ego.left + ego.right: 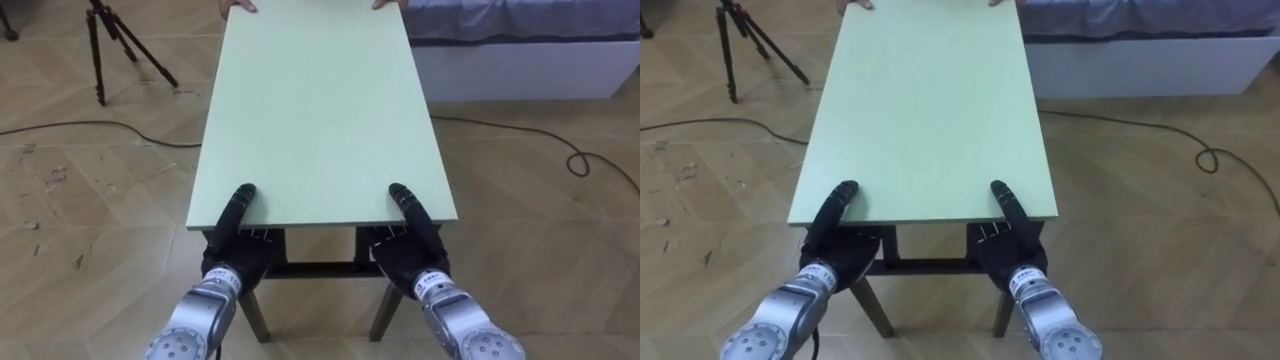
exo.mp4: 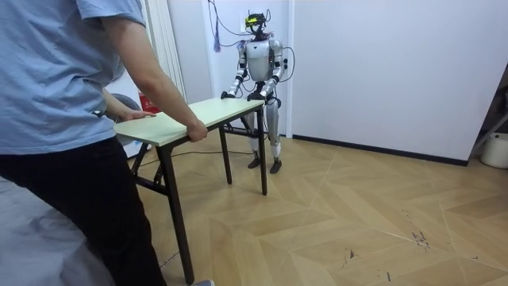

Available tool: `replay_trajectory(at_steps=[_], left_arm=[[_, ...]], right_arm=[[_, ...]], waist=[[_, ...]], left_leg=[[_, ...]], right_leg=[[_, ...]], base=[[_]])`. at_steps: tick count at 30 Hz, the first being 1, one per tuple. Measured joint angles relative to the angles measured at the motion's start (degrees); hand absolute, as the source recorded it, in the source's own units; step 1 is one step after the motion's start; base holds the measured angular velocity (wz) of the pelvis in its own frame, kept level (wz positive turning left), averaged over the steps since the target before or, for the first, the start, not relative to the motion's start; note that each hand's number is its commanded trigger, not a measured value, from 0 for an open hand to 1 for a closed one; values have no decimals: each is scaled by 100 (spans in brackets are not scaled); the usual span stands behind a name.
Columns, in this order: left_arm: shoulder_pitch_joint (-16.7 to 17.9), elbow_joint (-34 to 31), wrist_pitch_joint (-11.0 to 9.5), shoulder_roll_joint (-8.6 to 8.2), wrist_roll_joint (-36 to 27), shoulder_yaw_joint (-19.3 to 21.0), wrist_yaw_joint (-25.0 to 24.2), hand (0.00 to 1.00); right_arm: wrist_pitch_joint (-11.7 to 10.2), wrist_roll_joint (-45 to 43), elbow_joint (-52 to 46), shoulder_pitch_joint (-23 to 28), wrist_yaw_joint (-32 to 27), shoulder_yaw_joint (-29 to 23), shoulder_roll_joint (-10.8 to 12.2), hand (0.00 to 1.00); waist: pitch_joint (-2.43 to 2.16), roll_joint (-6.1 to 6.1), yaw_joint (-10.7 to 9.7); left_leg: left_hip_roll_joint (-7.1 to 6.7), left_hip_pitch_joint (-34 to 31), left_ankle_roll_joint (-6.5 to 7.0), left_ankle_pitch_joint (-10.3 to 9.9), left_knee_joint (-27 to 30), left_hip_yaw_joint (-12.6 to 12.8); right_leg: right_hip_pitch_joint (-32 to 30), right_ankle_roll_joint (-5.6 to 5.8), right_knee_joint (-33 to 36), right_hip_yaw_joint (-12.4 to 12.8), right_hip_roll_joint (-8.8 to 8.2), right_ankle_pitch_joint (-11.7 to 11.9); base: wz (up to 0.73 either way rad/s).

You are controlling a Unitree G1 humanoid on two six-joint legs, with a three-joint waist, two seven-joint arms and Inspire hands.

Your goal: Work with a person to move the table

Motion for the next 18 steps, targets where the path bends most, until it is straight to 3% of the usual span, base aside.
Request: replay_trajectory(at_steps=[12, 14, 18], left_arm=[[91, 1, 4, -18, 169, 0, -10, 100], [173, 1, 29, -21, 223, 9, -42, 100], [229, -10, 56, -27, 300, 22, -124, 100]], right_arm=[[18, -2, -7, 93, -19, 3, 2, 100], [62, -2, -9, 154, -27, 2, -2, 100], [78, -7, -113, 236, -57, -1, -4, 100]], waist=[[-25, -25, -5], [-61, -29, -2], [-71, -34, -6]], left_leg=[[-1, 111, 0, 0, -6, -8], [0, 161, 0, 0, -28, -4], [-4, 177, 0, 0, -30, -1]], right_leg=[[105, 0, 6, 1, -1, 0], [142, 0, 5, 18, 1, 0], [158, 0, 6, 37, -2, 0]], base=[[0], [0], [0]])
